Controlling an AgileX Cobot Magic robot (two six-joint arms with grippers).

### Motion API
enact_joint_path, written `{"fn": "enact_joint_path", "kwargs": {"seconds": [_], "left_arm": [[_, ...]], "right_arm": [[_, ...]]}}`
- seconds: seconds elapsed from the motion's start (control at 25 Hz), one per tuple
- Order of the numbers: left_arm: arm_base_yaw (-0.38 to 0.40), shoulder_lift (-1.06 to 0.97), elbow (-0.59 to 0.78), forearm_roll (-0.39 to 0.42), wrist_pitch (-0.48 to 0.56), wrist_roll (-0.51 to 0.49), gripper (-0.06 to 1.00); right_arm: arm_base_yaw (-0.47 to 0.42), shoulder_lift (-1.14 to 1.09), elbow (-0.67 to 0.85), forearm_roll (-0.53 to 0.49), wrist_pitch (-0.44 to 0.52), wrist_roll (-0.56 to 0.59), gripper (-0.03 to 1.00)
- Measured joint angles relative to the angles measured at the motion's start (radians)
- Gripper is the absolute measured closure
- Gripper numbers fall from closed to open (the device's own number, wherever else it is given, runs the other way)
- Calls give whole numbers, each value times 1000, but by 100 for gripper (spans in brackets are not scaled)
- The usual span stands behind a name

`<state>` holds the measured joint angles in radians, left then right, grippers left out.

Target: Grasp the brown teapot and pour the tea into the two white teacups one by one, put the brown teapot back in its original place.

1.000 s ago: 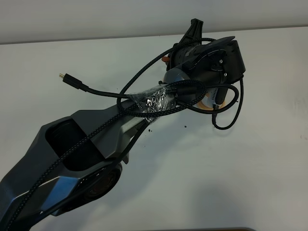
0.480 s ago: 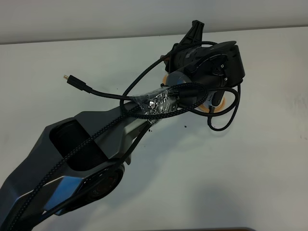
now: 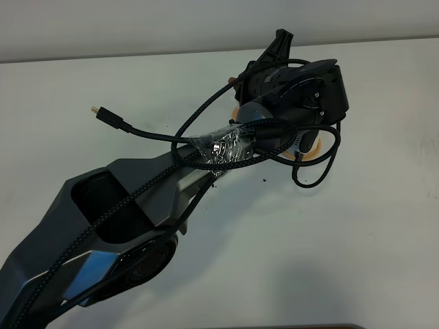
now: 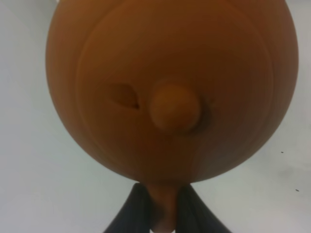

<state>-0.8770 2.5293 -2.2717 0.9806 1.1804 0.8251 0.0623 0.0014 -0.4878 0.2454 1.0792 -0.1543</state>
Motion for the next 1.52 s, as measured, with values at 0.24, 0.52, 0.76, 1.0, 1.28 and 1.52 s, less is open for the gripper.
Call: {"fn": "enact_joint_path", "kwargs": {"seconds": [0.24,0.52,0.76,1.0,1.28,1.52], "left_arm": [[0,0,0,8,-3,10,83],[-7,0,0,25,-18,31,83],[-9,0,0,45,-30,54,83],[-9,0,0,46,-39,74,83],[-9,0,0,49,-43,84,83],[-9,0,0,70,-46,87,83]], "right_arm": [[0,0,0,0,0,0,73],[0,0,0,0,0,0,73],[0,0,0,0,0,0,73],[0,0,0,0,0,0,73],[0,0,0,0,0,0,73],[0,0,0,0,0,0,73]]}}
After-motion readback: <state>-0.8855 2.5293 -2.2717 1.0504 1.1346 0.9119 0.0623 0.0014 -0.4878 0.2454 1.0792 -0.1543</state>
